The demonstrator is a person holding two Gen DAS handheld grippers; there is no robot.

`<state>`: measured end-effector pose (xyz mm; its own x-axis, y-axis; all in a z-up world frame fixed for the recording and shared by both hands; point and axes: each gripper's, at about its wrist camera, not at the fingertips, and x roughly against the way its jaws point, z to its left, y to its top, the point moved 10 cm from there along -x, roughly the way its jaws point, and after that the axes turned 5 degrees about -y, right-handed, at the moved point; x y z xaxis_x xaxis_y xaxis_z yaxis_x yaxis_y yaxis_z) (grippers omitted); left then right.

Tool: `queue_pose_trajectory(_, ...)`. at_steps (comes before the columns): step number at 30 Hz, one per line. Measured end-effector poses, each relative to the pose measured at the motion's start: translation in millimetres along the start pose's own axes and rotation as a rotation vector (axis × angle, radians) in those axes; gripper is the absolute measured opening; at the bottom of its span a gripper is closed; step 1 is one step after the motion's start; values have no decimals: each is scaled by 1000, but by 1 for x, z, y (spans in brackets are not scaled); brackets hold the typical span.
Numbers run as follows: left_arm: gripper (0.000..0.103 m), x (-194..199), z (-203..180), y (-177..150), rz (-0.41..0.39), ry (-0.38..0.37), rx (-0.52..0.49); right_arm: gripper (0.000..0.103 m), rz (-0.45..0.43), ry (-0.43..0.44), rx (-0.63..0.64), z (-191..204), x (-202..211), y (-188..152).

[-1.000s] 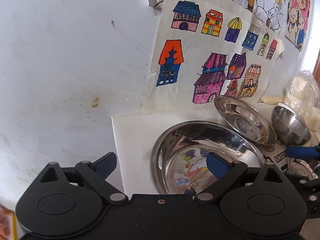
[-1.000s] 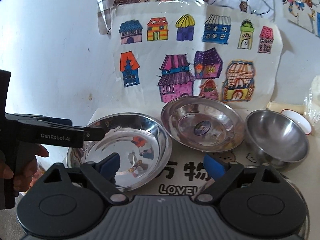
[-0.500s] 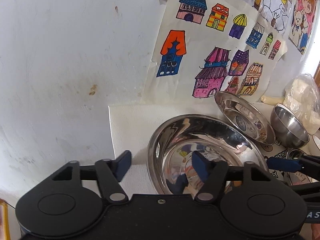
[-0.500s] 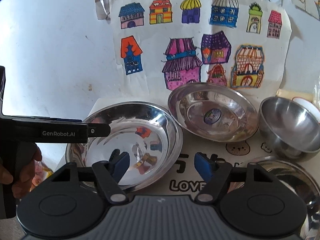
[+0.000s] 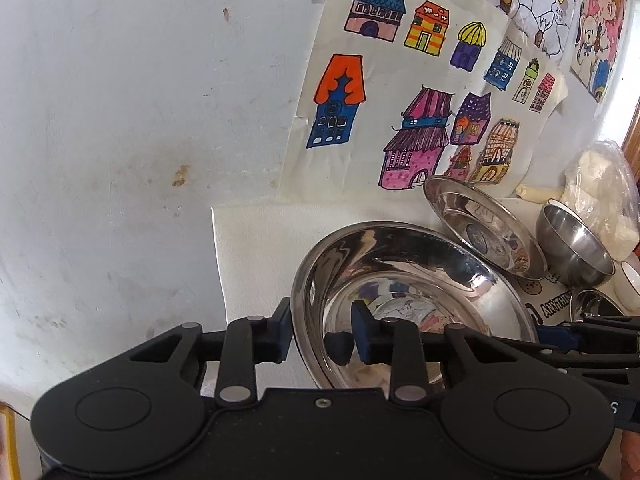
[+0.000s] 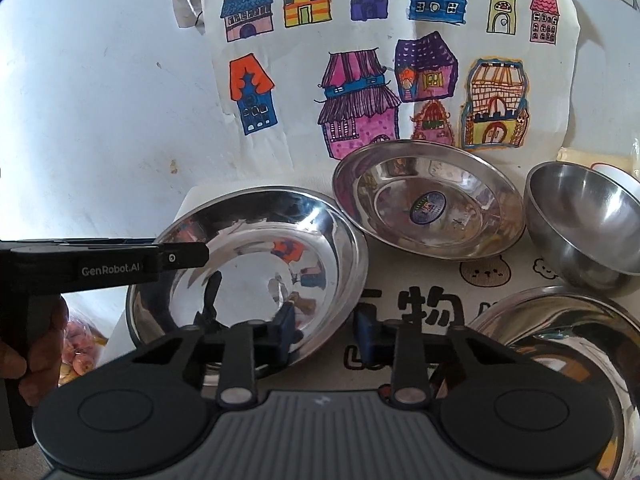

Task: Organize plates and bowls
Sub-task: 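Close the left gripper on the plate rim and lift it, then carry the large steel plate with the left gripper and lower it onto the cloth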

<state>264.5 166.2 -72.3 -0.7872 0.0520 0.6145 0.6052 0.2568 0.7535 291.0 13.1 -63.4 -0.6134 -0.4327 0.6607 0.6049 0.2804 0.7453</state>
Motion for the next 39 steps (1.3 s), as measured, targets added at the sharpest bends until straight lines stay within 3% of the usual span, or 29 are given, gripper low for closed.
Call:
queue_pose_trajectory(8, 20, 10, 0, -5, 8, 12, -4, 30, -2, 1, -12, 0, 6, -5)
queue_pose_trajectory(20, 19, 41, -21, -6, -14, 3, -46, 29, -50, -3, -25, -4, 33, -13)
queue_pose_trajectory(30, 19, 38, -82, 1, -37, -85, -83, 29, -151, -86, -59, -40, 84, -11)
queue_pose_trajectory(39, 19, 11, -162, -5, -15, -195, -152, 29, -185, -255, -128, -103, 117, -32)
